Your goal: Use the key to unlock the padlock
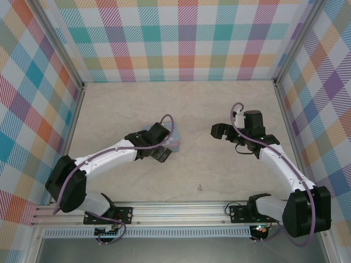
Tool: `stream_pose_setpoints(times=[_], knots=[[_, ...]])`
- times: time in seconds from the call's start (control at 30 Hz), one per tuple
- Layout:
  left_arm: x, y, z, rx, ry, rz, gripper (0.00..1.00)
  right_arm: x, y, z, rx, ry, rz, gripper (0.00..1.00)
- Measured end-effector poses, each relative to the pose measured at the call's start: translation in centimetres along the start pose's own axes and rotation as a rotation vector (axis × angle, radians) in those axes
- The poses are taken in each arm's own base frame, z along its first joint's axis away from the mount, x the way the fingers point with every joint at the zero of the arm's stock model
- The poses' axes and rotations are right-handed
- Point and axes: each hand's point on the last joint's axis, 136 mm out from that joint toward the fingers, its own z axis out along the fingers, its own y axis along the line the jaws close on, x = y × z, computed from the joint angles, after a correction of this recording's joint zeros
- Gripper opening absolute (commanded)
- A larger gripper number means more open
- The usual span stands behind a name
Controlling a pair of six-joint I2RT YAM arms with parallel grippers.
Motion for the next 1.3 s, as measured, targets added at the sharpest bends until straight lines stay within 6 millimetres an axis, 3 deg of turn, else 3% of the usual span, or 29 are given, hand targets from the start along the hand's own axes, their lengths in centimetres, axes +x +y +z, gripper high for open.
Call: stream_pose_setpoints(times=[0.23,0.43,0.57,0.73,0.97,1.17,1.3], knots=[[-0.8,-0.4,1.9,-0.014,0.04,0.083,1.0,0.8,-0.3,0.0,0.013,0.029,0.012,1.0],[-2.0,-0.7,3.7,-0.033,0.057,0.111,1.0,2.6,0.2,0.1,0.01,0.102,0.034,1.0],[-3.2,-0.3,4.9,-0.048,0.062,0.103,1.0,5.2,1.4,0.3,-0.005,0.193,0.035,0.98],[-4.5,0.9,6.0,-0.065,0.051,0.063,1.0,8.7,3.5,0.7,-0.026,0.316,0.038,0.88],[-6.3,2.7,7.2,-0.08,0.03,0.016,1.0,16.7,4.4,1.7,0.002,0.54,0.085,0.73],[-7.1,2.0,7.0,-0.016,-0.009,-0.002,1.0,20.6,4.6,2.0,0.065,0.639,0.08,0.67],[-7.7,1.9,4.9,0.041,-0.074,-0.057,1.0,22.2,4.2,2.3,0.119,0.676,0.06,0.61]])
